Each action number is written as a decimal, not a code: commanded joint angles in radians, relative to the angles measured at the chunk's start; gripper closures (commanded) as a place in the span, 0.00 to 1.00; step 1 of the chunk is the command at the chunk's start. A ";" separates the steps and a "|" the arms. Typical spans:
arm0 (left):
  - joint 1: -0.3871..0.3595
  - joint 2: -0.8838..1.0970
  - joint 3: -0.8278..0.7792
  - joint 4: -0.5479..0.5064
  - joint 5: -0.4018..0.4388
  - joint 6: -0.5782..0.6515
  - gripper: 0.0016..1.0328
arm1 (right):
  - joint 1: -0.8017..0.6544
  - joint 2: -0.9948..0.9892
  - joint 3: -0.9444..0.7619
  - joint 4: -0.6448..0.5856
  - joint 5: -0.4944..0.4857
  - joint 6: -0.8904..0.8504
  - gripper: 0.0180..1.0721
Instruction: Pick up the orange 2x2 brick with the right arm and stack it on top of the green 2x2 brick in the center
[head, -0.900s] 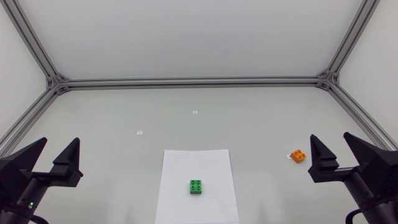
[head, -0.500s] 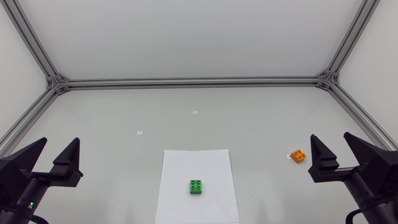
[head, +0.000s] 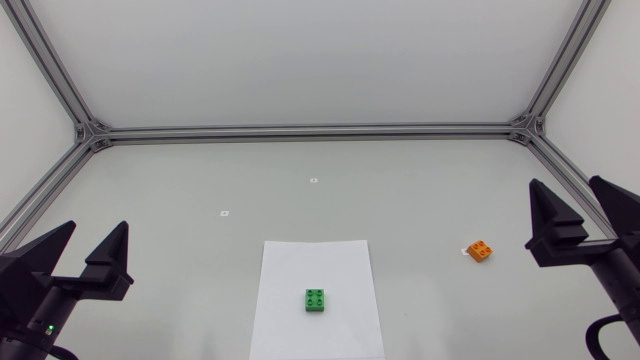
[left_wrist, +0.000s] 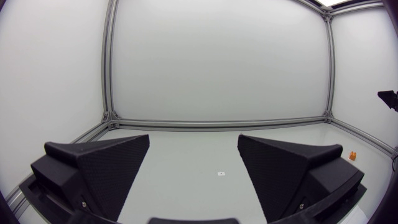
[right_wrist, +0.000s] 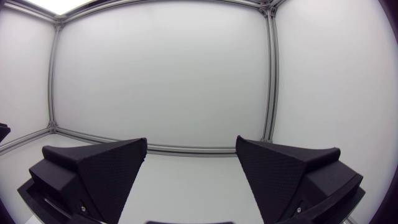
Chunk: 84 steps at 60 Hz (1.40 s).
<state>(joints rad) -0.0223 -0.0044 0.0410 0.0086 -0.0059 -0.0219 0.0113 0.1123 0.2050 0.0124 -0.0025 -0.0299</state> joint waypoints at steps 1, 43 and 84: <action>0.004 -0.008 -0.041 -0.013 0.004 0.013 0.04 | -0.004 0.102 0.082 0.015 -0.002 -0.007 0.03; 0.004 -0.008 -0.041 -0.015 0.004 0.013 0.04 | -0.221 0.808 0.579 -0.246 -0.186 0.002 0.04; 0.004 -0.008 -0.041 -0.013 0.004 0.013 0.04 | -0.226 1.294 0.895 -0.730 -0.225 -0.541 0.04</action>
<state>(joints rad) -0.0223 -0.0044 0.0410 0.0090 -0.0059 -0.0223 -0.2058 1.3560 1.0649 -0.6765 -0.2321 -0.4850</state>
